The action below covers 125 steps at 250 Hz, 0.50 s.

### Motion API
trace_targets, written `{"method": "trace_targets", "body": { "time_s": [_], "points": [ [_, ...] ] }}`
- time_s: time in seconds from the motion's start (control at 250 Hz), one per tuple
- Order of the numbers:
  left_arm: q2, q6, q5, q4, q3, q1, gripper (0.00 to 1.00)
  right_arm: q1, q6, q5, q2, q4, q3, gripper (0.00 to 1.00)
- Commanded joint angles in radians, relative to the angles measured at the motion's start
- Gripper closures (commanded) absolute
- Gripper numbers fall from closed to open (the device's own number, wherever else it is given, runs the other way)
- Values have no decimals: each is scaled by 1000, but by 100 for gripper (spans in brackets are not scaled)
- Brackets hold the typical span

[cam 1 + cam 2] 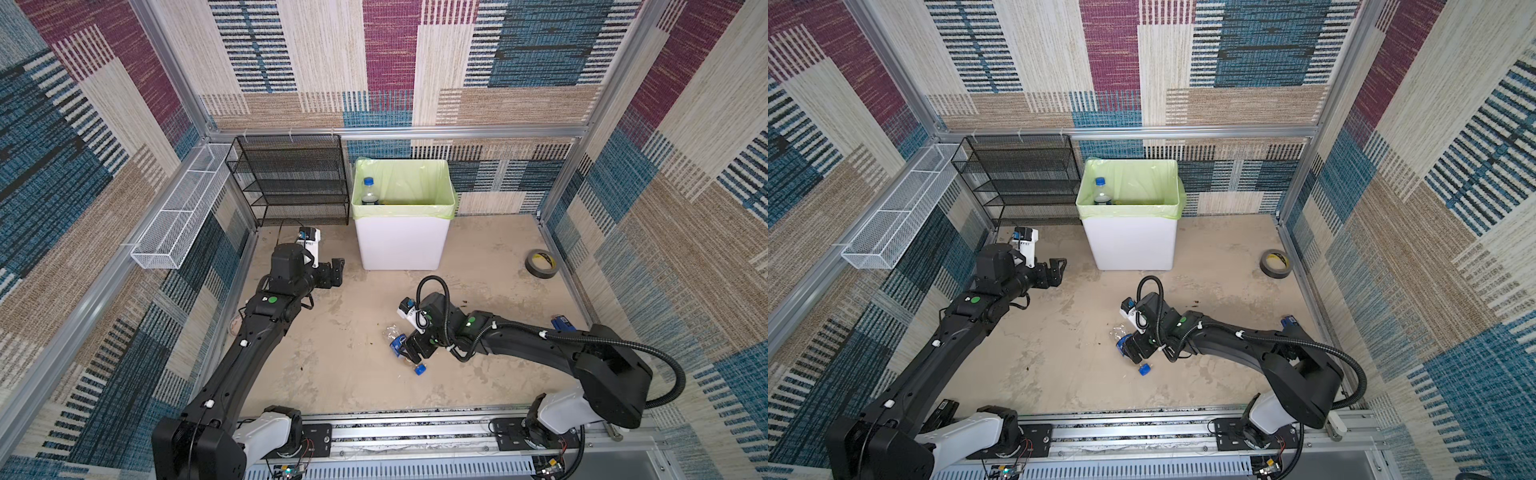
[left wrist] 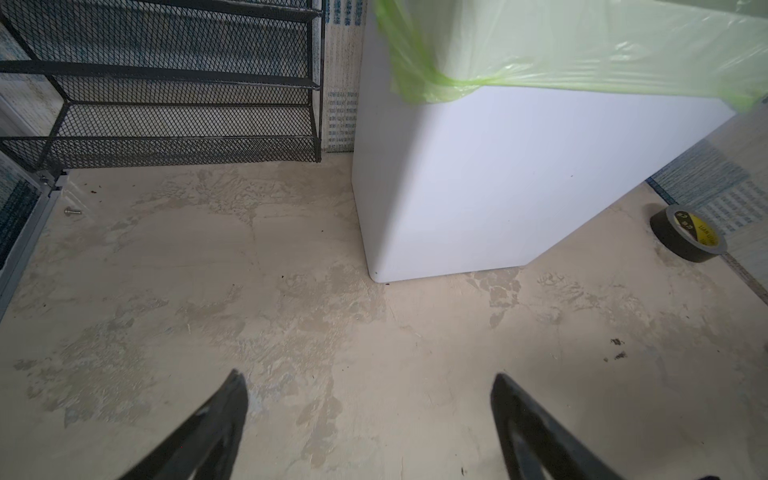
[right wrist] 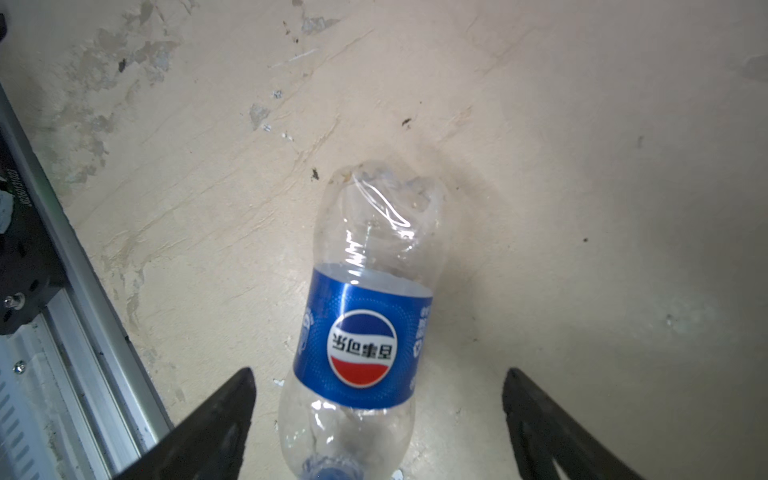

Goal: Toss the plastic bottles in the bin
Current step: 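Grasp the blue-label Pepsi bottle with the right gripper while the left arm withdraws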

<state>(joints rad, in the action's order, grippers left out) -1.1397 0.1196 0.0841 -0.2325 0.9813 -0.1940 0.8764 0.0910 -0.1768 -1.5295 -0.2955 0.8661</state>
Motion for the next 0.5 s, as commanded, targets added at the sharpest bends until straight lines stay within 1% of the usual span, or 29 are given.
{"method": "trace_targets", "body": {
  "time_s": [0.0,0.088,0.196,0.38,0.496],
  "points": [
    [12,-19,-7,33,-9,1,8,22,21,30,-45,25,27,7],
    [10,-17,4,23,2,1,7,30,39,55,-88,42,34,9],
    [13,-17,-9,22,-1,1,7,33,47,87,-126,42,52,15],
    [7,-17,-5,15,7,1,8,33,50,108,-150,54,56,29],
    [6,-18,-5,13,8,1,8,33,64,105,-134,53,63,37]
  ]
}}
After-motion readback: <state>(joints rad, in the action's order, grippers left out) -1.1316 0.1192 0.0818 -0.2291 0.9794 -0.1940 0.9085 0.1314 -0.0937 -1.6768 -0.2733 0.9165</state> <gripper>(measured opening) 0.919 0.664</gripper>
